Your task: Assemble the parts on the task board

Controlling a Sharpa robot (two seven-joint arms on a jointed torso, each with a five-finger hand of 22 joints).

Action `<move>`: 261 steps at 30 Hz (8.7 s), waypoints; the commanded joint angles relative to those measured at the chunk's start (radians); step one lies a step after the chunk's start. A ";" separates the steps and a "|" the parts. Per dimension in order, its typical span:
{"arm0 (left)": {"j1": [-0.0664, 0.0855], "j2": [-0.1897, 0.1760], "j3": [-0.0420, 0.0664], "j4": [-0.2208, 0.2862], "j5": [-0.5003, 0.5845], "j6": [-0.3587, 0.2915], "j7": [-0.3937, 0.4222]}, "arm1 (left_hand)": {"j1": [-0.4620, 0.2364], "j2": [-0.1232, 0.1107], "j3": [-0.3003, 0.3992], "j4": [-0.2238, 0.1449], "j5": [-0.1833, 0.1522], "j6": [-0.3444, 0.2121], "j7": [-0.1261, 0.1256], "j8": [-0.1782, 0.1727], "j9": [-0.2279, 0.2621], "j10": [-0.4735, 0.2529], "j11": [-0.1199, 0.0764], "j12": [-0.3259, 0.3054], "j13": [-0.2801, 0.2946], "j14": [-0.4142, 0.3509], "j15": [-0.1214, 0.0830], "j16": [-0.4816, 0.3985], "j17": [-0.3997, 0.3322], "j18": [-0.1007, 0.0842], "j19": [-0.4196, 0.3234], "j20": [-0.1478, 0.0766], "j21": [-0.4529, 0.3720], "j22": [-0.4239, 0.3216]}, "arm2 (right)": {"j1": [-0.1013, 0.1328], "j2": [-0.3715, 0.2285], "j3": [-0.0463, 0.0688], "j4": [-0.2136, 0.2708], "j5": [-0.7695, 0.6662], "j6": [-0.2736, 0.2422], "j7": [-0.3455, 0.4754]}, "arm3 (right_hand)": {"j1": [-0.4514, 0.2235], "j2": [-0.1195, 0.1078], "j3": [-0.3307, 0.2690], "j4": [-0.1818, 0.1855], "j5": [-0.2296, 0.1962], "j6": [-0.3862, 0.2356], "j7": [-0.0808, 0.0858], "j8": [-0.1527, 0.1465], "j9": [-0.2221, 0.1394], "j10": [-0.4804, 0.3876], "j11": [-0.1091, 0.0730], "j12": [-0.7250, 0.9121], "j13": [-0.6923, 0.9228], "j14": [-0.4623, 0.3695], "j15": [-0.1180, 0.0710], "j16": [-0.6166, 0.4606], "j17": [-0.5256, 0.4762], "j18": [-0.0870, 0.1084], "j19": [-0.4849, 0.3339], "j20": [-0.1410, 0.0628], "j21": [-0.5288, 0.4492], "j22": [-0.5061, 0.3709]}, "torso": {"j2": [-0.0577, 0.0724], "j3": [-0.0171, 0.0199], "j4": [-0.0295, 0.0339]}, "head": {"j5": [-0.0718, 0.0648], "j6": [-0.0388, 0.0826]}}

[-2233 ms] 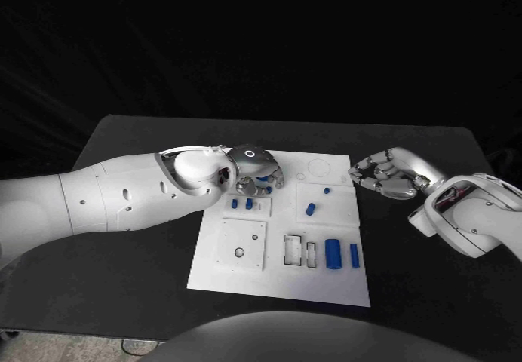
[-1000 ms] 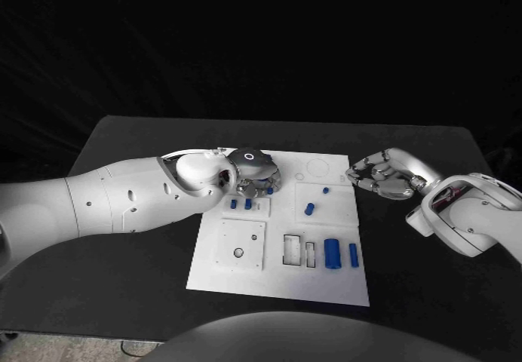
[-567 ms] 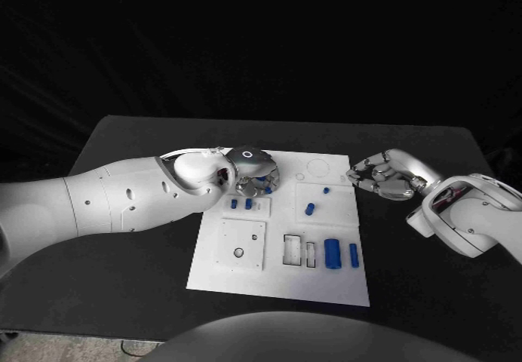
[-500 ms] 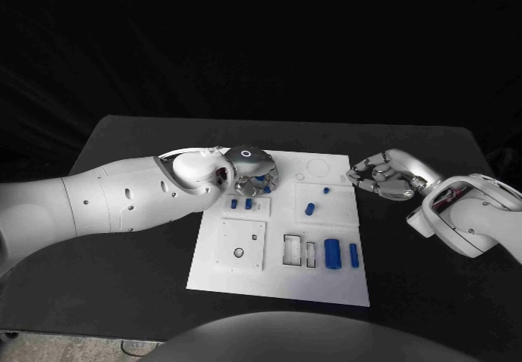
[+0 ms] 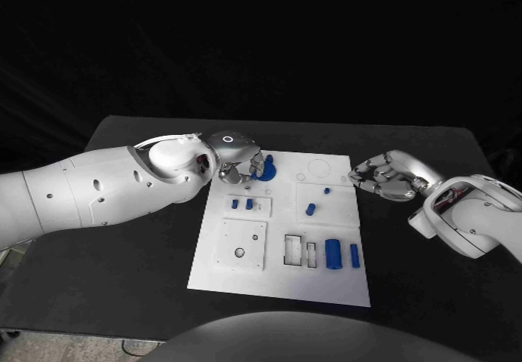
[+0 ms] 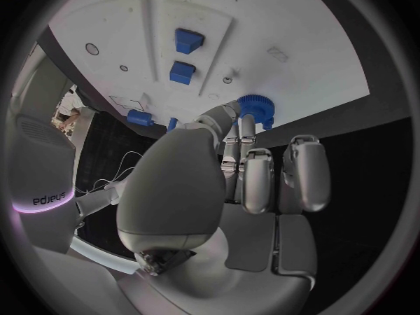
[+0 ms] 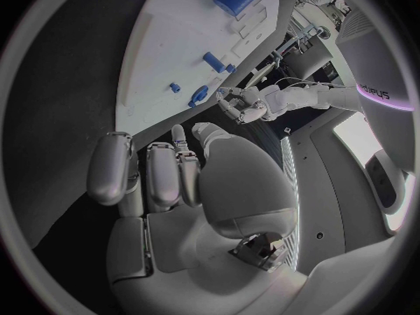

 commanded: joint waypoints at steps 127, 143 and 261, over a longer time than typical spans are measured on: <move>-0.030 -0.172 -0.066 0.111 1.280 -0.193 0.597 | -0.126 0.105 -0.444 0.178 0.139 -0.643 0.033 0.368 0.046 -0.839 0.189 0.440 0.358 -0.921 0.214 -0.565 -0.665 0.073 -0.809 0.151 -0.908 -0.071 | 0.145 0.026 0.004 0.094 -0.675 0.299 -0.329 | 0.180 -0.177 -0.053 -0.089 -0.120 -0.155 -0.056 0.006 0.087 -0.875 0.087 -0.974 -0.872 -0.073 0.051 -0.106 -0.188 0.014 -0.031 0.040 -0.050 0.145 | -0.044 -0.0661 0.1111 | -0.128 0.000; -0.037 -0.159 -0.098 0.151 1.648 -0.056 0.708 | -0.075 0.170 -0.526 0.180 0.180 -0.705 0.057 0.525 -0.040 -0.897 0.153 0.553 0.253 -1.070 0.201 -0.634 -0.746 0.097 -0.872 0.176 -1.097 -0.186 | 0.065 0.024 0.004 0.052 -0.655 0.281 -0.287 | 0.187 -0.172 -0.015 -0.095 0.019 -0.090 -0.028 0.017 0.110 -0.802 0.087 -0.937 -0.900 -0.081 0.048 -0.110 -0.209 0.017 -0.041 0.036 -0.064 0.140 | -0.051 -0.0825 0.1200 | -0.157 0.000; -0.075 -0.110 -0.099 0.092 1.639 0.081 0.612 | 0.115 0.295 -0.554 0.171 0.306 -0.570 0.067 0.192 -0.453 -0.963 0.148 0.298 -0.409 -1.212 0.276 -1.206 -1.209 0.071 -1.037 0.240 -1.257 -0.720 | -0.106 0.362 0.010 -0.002 -0.616 0.155 -0.151 | 0.196 -0.151 0.156 -0.184 0.004 0.055 0.047 -0.002 0.140 -0.488 0.075 -1.004 -1.084 -0.044 0.065 -0.028 -0.161 0.020 -0.046 0.047 -0.076 0.135 | -0.078 -0.1034 0.1160 | -0.071 0.000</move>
